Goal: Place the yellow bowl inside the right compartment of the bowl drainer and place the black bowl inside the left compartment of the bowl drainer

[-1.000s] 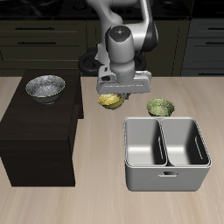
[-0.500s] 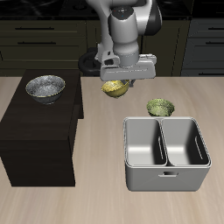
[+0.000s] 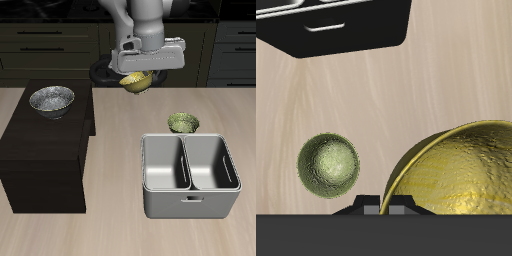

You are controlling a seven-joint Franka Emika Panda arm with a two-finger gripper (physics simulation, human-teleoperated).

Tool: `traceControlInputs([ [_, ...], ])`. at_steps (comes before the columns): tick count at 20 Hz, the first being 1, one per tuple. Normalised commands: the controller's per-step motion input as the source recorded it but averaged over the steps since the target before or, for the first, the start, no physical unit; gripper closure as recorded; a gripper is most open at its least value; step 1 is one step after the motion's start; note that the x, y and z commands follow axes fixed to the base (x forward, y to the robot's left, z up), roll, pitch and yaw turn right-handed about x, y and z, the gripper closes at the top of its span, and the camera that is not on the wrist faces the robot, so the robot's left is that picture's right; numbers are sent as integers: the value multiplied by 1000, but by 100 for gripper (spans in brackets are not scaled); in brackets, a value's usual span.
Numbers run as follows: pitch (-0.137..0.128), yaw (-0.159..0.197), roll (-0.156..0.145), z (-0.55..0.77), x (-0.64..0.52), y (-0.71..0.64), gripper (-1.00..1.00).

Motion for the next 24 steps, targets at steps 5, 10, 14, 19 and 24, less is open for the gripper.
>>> traceControlInputs([
  [5,-26,-8,-10,406,62,106,100],
  [10,-17,-19,-24,407,16,5,100],
  [14,-37,10,-31,361,47,-9,100],
  [19,-12,5,-44,140,111,-68,100],
  [24,8,17,-4,61,127,61,100],
])
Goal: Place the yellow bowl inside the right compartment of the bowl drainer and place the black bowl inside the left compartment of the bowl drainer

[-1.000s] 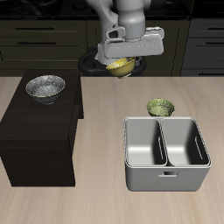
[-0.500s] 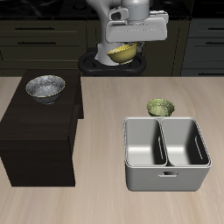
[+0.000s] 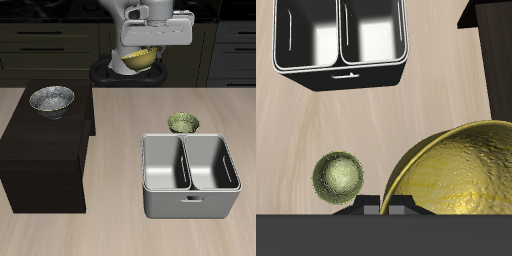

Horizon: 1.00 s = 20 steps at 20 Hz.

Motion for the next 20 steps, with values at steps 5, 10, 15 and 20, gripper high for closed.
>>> traceControlInputs([
  [5,25,2,-12,41,175,50,100],
  [10,-2,10,-21,145,177,29,100],
  [15,62,-6,-35,115,390,-34,100],
  [20,72,26,-39,65,520,81,100],
])
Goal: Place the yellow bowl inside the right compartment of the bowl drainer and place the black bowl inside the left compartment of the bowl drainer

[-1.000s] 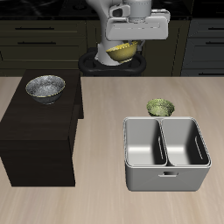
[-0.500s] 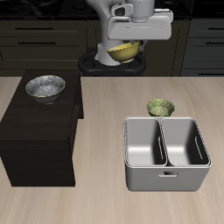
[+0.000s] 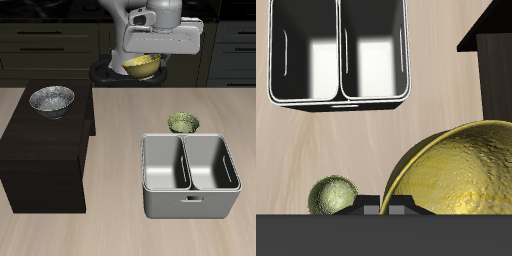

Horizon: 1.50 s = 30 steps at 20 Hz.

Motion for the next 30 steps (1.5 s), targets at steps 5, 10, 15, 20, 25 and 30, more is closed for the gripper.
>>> traceControlInputs([
  [5,28,25,-17,45,370,28,100],
  [10,53,-4,-15,44,446,40,100],
  [15,9,17,0,140,387,99,100],
  [20,7,5,17,111,347,155,100],
  [25,4,-18,9,64,282,119,100],
  [30,-2,6,-3,58,325,75,100],
])
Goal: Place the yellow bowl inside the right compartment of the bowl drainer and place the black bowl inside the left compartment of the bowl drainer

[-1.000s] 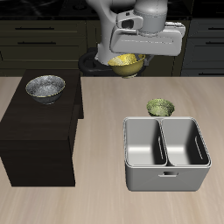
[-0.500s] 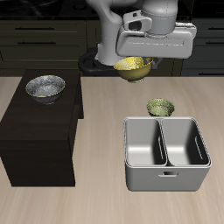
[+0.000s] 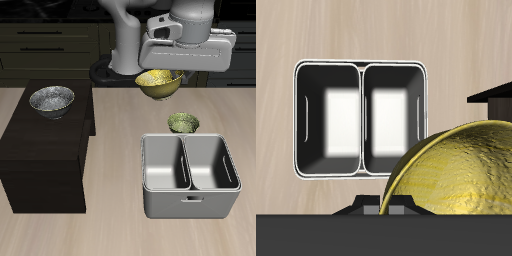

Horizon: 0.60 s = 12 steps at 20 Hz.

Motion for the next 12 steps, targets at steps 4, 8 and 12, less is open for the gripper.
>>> traceControlInputs([
  [4,9,-1,-35,-20,373,-45,100],
  [8,21,-1,-32,-83,239,-12,100],
  [12,33,4,-11,-223,298,56,100],
])
